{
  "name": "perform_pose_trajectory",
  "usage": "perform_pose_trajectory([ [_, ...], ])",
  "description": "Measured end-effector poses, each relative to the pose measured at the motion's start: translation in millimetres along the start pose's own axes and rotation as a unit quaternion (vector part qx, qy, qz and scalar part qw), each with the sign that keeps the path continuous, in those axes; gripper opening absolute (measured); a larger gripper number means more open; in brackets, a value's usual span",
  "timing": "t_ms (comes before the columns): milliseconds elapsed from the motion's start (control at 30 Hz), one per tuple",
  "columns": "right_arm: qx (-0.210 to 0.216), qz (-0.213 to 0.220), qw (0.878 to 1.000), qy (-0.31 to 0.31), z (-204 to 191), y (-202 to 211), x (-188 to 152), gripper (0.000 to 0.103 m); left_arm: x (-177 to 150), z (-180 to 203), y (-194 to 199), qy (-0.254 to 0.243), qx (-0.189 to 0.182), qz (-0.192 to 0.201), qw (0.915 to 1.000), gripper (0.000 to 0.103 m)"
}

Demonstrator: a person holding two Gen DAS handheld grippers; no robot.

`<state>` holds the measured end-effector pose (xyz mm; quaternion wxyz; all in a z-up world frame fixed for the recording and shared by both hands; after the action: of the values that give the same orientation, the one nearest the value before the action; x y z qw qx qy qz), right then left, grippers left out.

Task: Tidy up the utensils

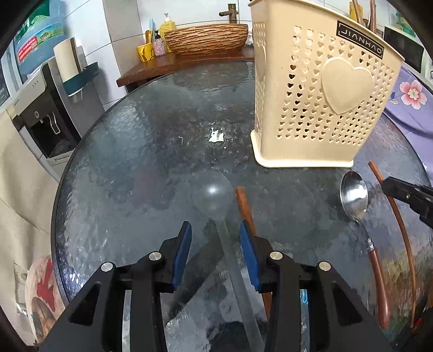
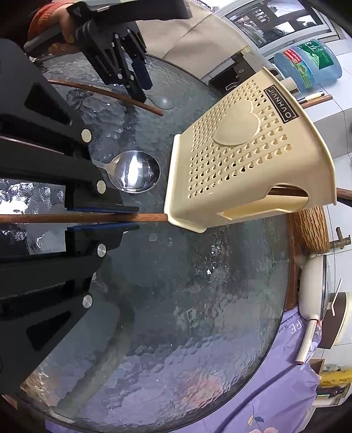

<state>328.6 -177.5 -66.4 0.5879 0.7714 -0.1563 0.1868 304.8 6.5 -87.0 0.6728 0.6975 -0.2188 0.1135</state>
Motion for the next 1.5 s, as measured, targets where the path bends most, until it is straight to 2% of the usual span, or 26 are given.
perform_pose_trajectory([
  [300,-0.001,-0.004,1.000,0.000,2,-5,0,0.007,24,7,-11,0.008,0.001,-0.004,1.0000,0.035],
  [433,-0.001,-0.005,1.000,-0.001,4,-7,2,0.007,31,6,-14,0.017,-0.010,-0.006,0.9998,0.027],
  [533,0.002,0.001,1.000,-0.001,5,-3,5,0.007,35,8,-16,0.012,-0.008,-0.005,0.9999,0.014],
  [633,0.005,0.008,1.000,0.002,6,3,9,0.007,35,11,-16,0.008,-0.002,-0.003,1.0000,0.012],
  [733,0.004,0.008,1.000,0.004,6,5,10,0.007,35,10,-16,0.016,-0.005,-0.005,0.9999,0.015],
  [800,0.005,0.008,1.000,0.003,6,5,9,0.007,35,5,-16,0.032,0.000,-0.005,0.9995,0.040],
  [833,0.006,0.008,1.000,0.003,6,5,8,0.007,35,2,-15,0.036,-0.002,-0.002,0.9993,0.056],
  [867,0.006,0.007,1.000,0.004,6,5,8,0.007,34,1,-14,0.038,-0.007,0.001,0.9992,0.058],
  [967,0.007,0.006,1.000,0.004,5,4,7,0.007,34,2,-17,0.034,0.009,-0.002,0.9994,0.057],
  [1133,0.007,0.007,1.000,0.006,3,4,6,0.007,43,3,-22,0.040,-0.004,-0.005,0.9992,0.055],
  [1367,0.006,0.005,1.000,0.005,7,4,6,0.007,57,5,-29,0.035,-0.010,0.001,0.9994,0.035],
  [1500,0.008,0.007,1.000,0.006,8,4,7,0.007,53,4,-27,0.035,-0.012,0.008,0.9993,0.035],
])
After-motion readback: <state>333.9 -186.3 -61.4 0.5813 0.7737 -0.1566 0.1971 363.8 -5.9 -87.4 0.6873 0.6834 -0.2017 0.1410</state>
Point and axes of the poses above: each gripper's, at about its wrist camera, not at the fingertips, and y roughly against the way its jaws point, z to its right, x to its top, the point moved 5 cm from there along -y, roughly the way its jaws point, and after that the axes turned 9 degrees about -z, right-handed, at the moved point
